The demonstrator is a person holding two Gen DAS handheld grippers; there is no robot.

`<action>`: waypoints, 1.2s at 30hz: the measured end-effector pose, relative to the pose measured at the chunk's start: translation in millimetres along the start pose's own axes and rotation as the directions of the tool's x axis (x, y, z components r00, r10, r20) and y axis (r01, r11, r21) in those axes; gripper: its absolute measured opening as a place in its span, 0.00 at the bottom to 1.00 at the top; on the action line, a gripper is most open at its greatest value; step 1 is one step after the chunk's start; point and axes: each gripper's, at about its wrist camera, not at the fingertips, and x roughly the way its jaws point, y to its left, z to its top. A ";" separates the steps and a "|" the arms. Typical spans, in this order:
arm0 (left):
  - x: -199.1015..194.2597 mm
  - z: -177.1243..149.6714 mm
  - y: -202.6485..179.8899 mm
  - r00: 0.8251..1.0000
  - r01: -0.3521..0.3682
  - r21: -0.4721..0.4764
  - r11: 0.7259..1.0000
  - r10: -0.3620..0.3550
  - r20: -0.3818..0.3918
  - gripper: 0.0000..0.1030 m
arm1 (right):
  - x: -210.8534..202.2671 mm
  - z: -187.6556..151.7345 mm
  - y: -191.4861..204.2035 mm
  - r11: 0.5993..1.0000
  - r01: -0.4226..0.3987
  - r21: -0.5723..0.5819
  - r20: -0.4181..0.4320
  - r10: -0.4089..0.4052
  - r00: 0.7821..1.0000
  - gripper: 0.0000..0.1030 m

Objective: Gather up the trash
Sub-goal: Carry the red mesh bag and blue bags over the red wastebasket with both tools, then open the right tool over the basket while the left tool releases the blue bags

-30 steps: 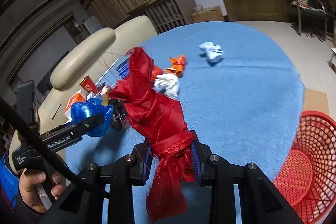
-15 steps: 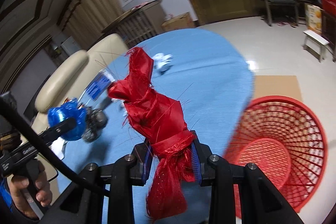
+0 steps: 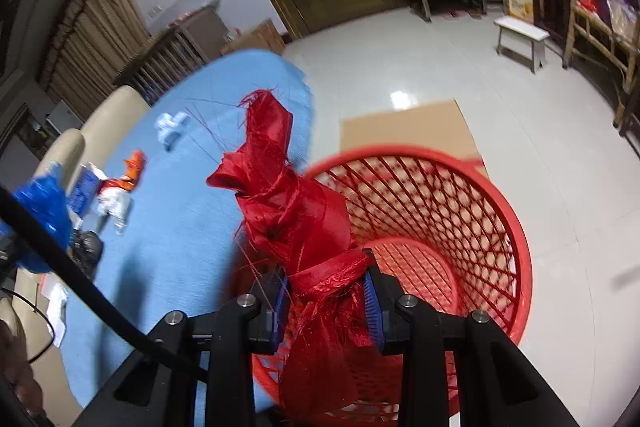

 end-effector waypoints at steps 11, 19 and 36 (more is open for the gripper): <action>33.5 6.0 -48.1 0.997 0.059 0.066 0.996 -0.055 -0.057 0.71 | 0.0 -0.8 -37.3 0.995 0.022 0.092 0.017 -0.024 1.000 0.76; 51.9 4.3 -78.1 0.991 0.104 0.107 0.989 -0.093 -0.098 0.74 | -31.9 28.8 -94.8 0.970 0.021 0.242 0.200 -0.071 0.977 0.83; 104.3 -16.1 -112.5 0.965 0.137 0.186 0.973 -0.089 -0.247 0.87 | 25.9 83.0 -148.9 0.934 -0.027 0.355 0.211 -0.053 0.976 0.86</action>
